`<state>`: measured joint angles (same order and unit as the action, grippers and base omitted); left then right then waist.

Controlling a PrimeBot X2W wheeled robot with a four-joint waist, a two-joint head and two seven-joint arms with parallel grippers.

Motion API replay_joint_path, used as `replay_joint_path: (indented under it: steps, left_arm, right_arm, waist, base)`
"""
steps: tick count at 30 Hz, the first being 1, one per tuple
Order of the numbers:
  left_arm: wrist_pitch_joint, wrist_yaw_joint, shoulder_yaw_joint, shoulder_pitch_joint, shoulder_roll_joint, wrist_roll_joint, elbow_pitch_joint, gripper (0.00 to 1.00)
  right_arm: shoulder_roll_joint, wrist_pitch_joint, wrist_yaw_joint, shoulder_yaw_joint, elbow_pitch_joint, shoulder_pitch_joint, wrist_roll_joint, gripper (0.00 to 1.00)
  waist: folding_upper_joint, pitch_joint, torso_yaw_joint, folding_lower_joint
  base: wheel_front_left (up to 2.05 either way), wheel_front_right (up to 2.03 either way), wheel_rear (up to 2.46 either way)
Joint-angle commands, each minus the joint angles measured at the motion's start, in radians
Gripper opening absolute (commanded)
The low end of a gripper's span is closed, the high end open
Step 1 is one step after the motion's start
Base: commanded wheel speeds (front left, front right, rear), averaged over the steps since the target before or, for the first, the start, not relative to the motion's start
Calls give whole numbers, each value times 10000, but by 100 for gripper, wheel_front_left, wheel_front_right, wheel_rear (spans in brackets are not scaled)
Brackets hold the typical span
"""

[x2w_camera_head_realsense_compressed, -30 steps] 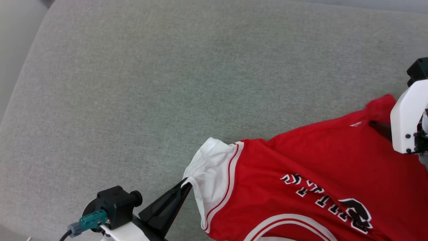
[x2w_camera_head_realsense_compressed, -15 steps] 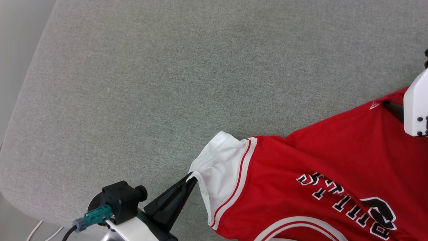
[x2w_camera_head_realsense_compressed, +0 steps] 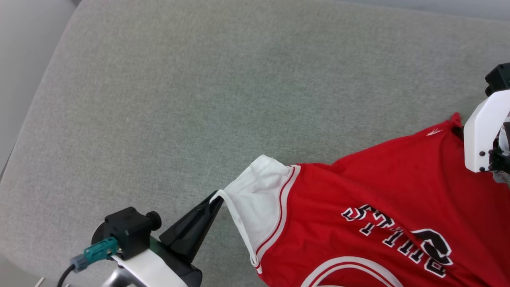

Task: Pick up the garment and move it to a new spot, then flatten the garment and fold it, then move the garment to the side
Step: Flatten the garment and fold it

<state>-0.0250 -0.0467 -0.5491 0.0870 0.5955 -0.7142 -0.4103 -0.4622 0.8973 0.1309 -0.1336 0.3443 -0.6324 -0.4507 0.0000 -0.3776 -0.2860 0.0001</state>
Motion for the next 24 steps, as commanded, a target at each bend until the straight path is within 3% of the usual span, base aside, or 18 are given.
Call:
replay_joint_path:
  steps: [1,7,15,24]
  left_arm:
    - [81,-82,94,-12,75,35,-61,0]
    - [215,-330,586,-131,405,44,-348,0]
    - [446,-682,1655,265,920,33,-1093,0]
    - [552,-1030,3173,1283,1350,-320,-1933,0]
  right_arm:
    - [-20,-202,-3,-55,46,102,-121,0]
    - [-138,-960,-3,-157,-452,171,-884,0]
    - [-330,-1580,-3,45,-2061,436,-1425,0]
    - [109,-1877,-3,558,-4180,169,-1609,0]
  waist:
    - [0,394,285,-1]
    - [0,1258,870,-1]
    - [0,2233,1625,-1]
    - [0,2939,2529,-1]
  base:
    - [0,0,0]
    - [0,0,0]
    - [0,0,0]
    - [0,0,0]
